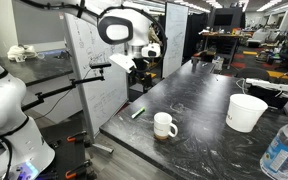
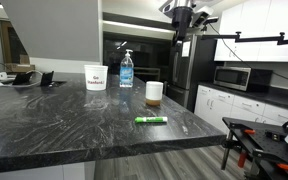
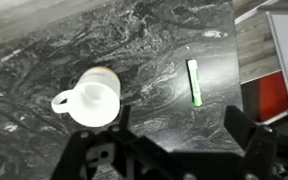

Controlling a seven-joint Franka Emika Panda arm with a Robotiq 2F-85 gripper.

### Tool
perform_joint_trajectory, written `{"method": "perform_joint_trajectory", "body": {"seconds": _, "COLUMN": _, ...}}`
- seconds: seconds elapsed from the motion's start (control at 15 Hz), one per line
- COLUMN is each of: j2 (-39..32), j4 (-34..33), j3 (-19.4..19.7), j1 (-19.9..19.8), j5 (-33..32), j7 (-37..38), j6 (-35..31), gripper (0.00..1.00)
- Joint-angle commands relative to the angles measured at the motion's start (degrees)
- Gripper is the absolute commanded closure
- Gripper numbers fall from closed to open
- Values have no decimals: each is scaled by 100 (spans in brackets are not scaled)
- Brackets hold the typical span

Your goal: Move the marker to the right

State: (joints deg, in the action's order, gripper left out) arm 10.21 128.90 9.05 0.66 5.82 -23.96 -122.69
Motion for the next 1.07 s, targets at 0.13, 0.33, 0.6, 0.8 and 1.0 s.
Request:
{"method": "perform_joint_trajectory", "body": {"seconds": 0.13, "j2": -746, "j4": 93, "j3": -432, "j1": 61, "j5": 23, "j7": -418, "j6": -838, "gripper": 0}}
{"method": "perform_joint_trajectory", "body": {"seconds": 0.33, "j2": -1065, "j4": 174, "j3": -707, "j1": 104, "j5": 11, "j7": -501, "j6": -837, "gripper": 0}}
{"method": "perform_joint_trajectory", "body": {"seconds": 0.6, "j2": -1334, "j4": 313, "j3": -977, "j1": 119, "j5": -76, "j7": -541, "j6": -951, "gripper": 0}}
{"method": "perform_joint_trajectory", "body": {"seconds": 0.8, "j2": -1550, "j4": 379, "j3": -1101, "j1": 133, "j5": -281, "j7": -473, "j6": -1138, "gripper": 0}}
{"method": "perform_joint_trajectory", "body": {"seconds": 1.0, "j2": -1818, "j4": 458, "j3": -1188, "j1": 159, "j5": -640, "j7": -320, "j6": -1428, "gripper": 0}}
